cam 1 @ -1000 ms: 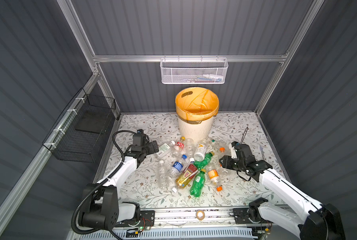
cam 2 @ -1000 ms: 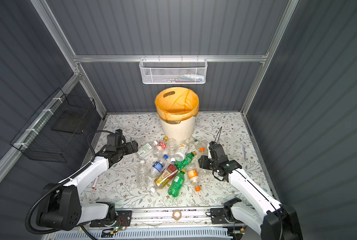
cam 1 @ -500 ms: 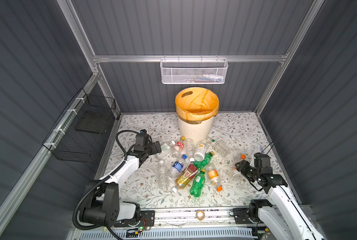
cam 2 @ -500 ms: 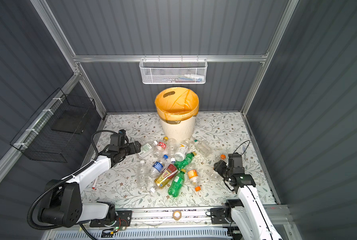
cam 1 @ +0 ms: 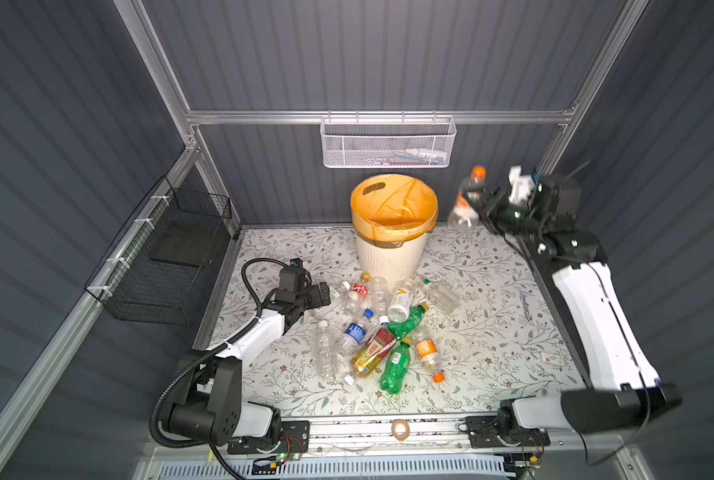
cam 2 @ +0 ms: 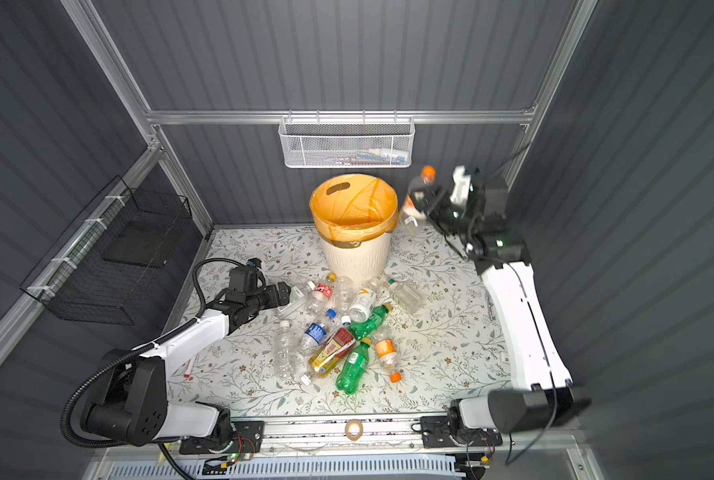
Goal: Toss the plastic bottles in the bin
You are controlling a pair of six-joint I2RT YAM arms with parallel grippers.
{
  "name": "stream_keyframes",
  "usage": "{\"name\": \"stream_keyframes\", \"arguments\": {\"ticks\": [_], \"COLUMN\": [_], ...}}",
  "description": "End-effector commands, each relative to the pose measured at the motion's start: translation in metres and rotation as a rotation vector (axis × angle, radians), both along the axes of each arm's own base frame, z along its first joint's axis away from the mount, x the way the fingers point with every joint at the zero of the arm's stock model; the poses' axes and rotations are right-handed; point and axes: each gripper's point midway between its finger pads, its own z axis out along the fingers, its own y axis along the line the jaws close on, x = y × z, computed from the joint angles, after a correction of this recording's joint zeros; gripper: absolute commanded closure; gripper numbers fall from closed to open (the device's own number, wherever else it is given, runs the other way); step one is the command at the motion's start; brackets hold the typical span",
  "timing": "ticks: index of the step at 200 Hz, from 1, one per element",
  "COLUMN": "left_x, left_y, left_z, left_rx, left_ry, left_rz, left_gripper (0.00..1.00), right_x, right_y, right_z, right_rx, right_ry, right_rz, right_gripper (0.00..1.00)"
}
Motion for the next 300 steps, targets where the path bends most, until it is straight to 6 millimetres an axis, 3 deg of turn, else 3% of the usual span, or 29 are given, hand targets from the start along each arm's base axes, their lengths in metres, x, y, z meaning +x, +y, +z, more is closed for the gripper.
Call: {"name": "stream_keyframes", "arguments": {"ticks": [1, 20, 50, 84, 111, 161, 186, 213, 247, 300], "left_x": [0.008, 0.006, 0.003, 0.001, -0.005, -0.032, -0.056, -0.087, -0.116, -0.129], "left_y": [-0.01, -0.008, -0.003, -0.002, -0.003, -0.003, 0.001, 0.009, 0.017, -0.001], "left_z": [0.019, 0.025, 0.025, 0.032, 0.034, 0.034, 0.033, 0.025, 0.012, -0.017], "left_rx": [-0.039, -0.026, 0.032, 0.035, 0.029, 0.021, -0.01, -0.069, -0.126, -0.228], "left_ry": [-0.038, -0.054, -0.045, -0.055, -0.05, 0.026, 0.099, 0.195, 0.264, 0.341], "left_rz": [-0.012, -0.014, -0.027, -0.033, -0.047, -0.085, -0.064, 0.022, 0.106, 0.094], "left_gripper": [0.01, 0.0, 0.01, 0.0, 0.0, 0.0, 0.0, 0.03, 0.06, 0.09], "right_x": [0.012, 0.017, 0.005, -0.011, -0.024, -0.065, -0.084, -0.093, -0.089, -0.081], "right_y": [0.033, 0.02, -0.024, -0.062, -0.077, -0.09, -0.094, -0.093, -0.09, -0.086], "right_z": [0.009, 0.005, 0.007, -0.032, -0.093, -0.237, -0.279, -0.301, -0.311, -0.319], "right_rx": [0.038, 0.011, 0.082, 0.054, -0.016, -0.205, -0.228, -0.24, -0.233, -0.214], "right_ry": [0.095, 0.112, 0.039, 0.089, 0.179, 0.432, 0.507, 0.55, 0.563, 0.568], "right_rz": [0.136, 0.093, -0.042, -0.136, -0.174, -0.187, -0.203, -0.19, -0.169, -0.145], "right_gripper": [0.01, 0.01, 0.01, 0.01, 0.01, 0.01, 0.01, 0.01, 0.01, 0.01]}}
